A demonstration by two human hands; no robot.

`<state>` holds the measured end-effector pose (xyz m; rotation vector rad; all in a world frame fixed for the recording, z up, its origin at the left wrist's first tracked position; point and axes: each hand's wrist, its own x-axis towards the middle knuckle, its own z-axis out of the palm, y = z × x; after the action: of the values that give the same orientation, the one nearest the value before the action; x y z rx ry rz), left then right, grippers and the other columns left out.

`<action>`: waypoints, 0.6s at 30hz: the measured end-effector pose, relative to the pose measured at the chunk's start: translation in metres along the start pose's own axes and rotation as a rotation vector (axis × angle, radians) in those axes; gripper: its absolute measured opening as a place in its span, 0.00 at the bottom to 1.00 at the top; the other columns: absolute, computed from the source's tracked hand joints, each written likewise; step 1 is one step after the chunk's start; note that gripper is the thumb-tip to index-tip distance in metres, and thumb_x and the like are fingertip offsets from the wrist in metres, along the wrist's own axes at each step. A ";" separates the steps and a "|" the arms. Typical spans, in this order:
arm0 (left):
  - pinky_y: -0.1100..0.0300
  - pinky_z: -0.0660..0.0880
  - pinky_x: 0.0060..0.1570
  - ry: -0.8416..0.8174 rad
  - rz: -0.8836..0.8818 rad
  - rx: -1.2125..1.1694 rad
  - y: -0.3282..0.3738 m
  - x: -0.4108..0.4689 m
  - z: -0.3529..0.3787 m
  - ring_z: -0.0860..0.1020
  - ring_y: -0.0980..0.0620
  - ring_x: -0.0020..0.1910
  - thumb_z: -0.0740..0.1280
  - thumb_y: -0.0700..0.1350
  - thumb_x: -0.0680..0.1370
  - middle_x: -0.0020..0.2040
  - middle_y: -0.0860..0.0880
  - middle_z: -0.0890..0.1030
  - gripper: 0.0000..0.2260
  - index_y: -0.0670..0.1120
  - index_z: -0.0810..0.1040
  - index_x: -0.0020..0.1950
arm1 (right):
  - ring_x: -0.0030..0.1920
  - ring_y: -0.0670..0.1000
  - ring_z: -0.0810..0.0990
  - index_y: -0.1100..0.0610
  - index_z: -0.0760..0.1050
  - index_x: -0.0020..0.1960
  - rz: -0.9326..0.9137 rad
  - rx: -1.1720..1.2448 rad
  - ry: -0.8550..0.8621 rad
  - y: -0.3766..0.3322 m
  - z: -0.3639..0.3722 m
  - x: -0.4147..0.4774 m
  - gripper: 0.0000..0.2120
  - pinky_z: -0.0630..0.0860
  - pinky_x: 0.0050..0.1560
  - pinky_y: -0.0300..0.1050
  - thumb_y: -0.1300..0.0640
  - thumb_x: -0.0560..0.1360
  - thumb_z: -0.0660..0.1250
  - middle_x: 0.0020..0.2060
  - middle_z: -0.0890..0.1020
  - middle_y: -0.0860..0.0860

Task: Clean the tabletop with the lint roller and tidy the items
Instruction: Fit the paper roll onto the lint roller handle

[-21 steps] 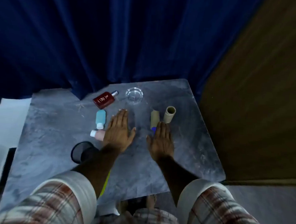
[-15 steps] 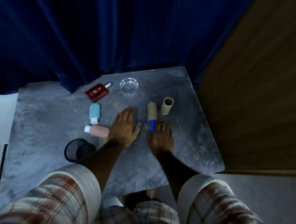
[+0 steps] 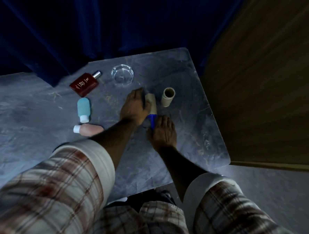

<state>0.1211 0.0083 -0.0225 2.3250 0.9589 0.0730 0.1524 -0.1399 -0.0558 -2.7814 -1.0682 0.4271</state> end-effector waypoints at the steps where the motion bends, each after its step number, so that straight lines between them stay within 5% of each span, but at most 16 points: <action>1: 0.46 0.69 0.76 -0.009 -0.018 -0.030 0.001 0.003 0.000 0.69 0.39 0.79 0.63 0.49 0.86 0.79 0.39 0.71 0.26 0.41 0.66 0.83 | 0.61 0.63 0.76 0.63 0.72 0.69 0.002 -0.002 0.000 0.000 -0.001 0.001 0.27 0.71 0.67 0.55 0.46 0.78 0.63 0.61 0.78 0.60; 8: 0.49 0.80 0.65 -0.059 -0.166 -0.284 -0.004 0.016 0.008 0.84 0.41 0.62 0.70 0.47 0.82 0.63 0.42 0.86 0.15 0.45 0.82 0.68 | 0.67 0.64 0.74 0.65 0.70 0.72 -0.011 -0.011 -0.043 0.010 -0.001 0.009 0.23 0.67 0.73 0.56 0.54 0.81 0.61 0.65 0.76 0.62; 14: 0.41 0.85 0.55 -0.064 -0.362 -0.586 -0.018 0.012 0.018 0.86 0.37 0.56 0.73 0.42 0.81 0.62 0.38 0.85 0.17 0.43 0.78 0.70 | 0.72 0.63 0.71 0.63 0.67 0.77 -0.078 -0.037 -0.063 0.022 -0.006 0.011 0.24 0.63 0.76 0.54 0.58 0.82 0.58 0.70 0.74 0.62; 18: 0.45 0.86 0.46 -0.029 -0.543 -0.818 -0.025 0.003 0.018 0.83 0.44 0.46 0.74 0.43 0.82 0.62 0.37 0.84 0.15 0.43 0.77 0.67 | 0.72 0.62 0.72 0.61 0.69 0.76 -0.115 -0.014 -0.050 0.030 -0.015 0.008 0.24 0.65 0.75 0.54 0.61 0.80 0.60 0.69 0.75 0.60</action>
<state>0.1128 0.0146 -0.0521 1.2842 1.2232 0.1705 0.1814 -0.1570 -0.0499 -2.7175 -1.2394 0.4786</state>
